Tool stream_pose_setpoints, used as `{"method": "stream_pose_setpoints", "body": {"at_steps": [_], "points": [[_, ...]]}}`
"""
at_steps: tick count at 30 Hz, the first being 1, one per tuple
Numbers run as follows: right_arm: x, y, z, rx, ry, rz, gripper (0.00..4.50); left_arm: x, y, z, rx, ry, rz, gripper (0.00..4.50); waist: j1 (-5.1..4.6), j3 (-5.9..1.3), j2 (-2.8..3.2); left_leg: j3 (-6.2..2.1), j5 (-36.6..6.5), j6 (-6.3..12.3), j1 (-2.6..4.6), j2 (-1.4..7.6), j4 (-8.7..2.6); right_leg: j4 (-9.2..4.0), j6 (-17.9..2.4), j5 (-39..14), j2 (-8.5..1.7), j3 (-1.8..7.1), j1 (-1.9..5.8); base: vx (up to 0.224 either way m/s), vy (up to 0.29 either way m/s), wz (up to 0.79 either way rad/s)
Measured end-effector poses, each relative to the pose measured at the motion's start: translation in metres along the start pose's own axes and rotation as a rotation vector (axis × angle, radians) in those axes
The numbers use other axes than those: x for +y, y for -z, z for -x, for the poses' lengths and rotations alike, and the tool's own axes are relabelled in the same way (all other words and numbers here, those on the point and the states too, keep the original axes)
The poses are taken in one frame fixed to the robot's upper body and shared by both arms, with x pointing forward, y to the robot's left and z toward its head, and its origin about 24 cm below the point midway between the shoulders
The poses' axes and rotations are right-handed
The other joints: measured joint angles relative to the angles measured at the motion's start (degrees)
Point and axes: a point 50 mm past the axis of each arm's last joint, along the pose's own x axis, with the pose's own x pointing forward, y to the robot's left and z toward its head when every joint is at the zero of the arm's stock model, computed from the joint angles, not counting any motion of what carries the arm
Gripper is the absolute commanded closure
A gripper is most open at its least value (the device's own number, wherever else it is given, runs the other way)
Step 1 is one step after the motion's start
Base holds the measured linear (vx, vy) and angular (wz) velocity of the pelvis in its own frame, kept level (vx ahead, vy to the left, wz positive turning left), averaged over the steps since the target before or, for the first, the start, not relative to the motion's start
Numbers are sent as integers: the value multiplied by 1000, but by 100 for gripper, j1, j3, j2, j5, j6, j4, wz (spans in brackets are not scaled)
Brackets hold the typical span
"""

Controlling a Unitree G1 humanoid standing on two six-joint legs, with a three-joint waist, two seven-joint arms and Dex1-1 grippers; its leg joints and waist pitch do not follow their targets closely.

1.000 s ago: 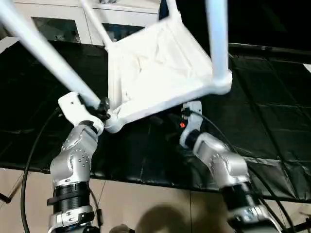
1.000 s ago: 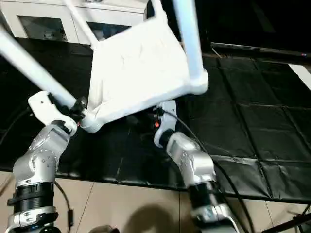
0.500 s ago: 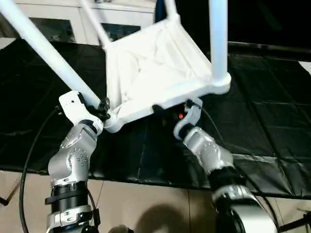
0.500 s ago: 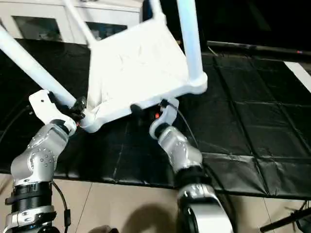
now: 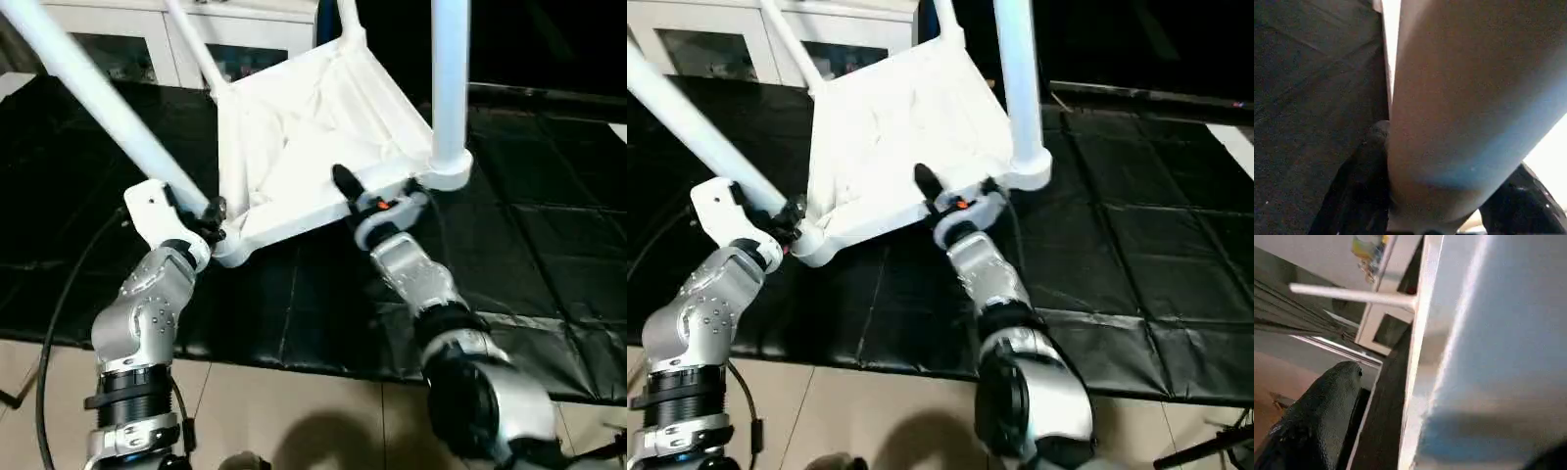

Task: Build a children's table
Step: Flip table

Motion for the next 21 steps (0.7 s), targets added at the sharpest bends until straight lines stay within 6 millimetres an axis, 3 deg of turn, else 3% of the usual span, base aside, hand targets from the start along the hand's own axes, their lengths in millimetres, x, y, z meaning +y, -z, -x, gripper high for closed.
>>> {"method": "stream_pose_setpoints", "body": {"at_steps": [4, 21], "points": [[-6, 3, 1, -8, 27, -41, 77, -7, 2, 1, 22, 26, -25, 239, 47, 0, -1, 7, -2, 7, -4, 0, 12, 6, -5, 0, -4, 2, -1, 0, 0, 0], [-11, 5, 1, -51, 62, -117, 215, -7, 5, 6, 40, 39, -29, 240, 40, 0, -1, 95, 9, -16, 4, 56, 19, 54, -9, 1, -4, 0, -17, 0, 0, 0]]}}
